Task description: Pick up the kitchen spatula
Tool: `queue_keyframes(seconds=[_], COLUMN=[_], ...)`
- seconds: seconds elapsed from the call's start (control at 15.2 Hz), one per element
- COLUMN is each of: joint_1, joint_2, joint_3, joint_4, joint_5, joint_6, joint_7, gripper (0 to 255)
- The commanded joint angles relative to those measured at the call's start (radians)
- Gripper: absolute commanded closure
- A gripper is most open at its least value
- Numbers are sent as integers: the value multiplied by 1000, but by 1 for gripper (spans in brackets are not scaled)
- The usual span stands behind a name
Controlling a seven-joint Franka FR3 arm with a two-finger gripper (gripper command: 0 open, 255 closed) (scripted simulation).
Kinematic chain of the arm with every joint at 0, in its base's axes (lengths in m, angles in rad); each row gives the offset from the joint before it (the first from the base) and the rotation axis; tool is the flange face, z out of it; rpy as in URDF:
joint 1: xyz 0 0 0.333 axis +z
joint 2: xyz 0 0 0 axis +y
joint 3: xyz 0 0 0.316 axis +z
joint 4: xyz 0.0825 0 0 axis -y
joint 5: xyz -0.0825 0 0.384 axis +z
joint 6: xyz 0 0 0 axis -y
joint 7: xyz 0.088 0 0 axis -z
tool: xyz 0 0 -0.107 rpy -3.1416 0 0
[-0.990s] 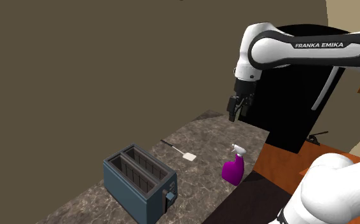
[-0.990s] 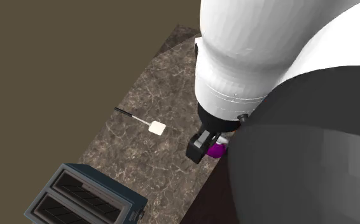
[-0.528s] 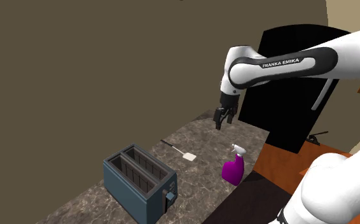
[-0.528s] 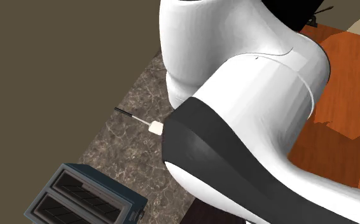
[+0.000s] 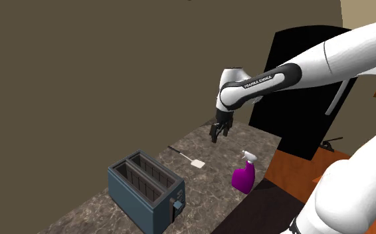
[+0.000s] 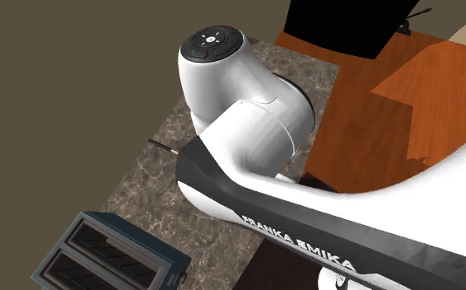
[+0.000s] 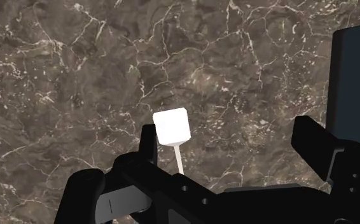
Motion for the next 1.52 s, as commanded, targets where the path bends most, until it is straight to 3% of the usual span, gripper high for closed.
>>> queue_keyframes(seconds=[0.0, 0.73, 1.45], joint_1=[3, 1, -22], joint_2=[73, 503, 906], joint_3=[-4, 6, 41], joint_4=[15, 233, 587], joint_5=[6, 68, 92], joint_6=[66, 310, 391], joint_7=[-17, -112, -167], gripper=[0, 0, 0])
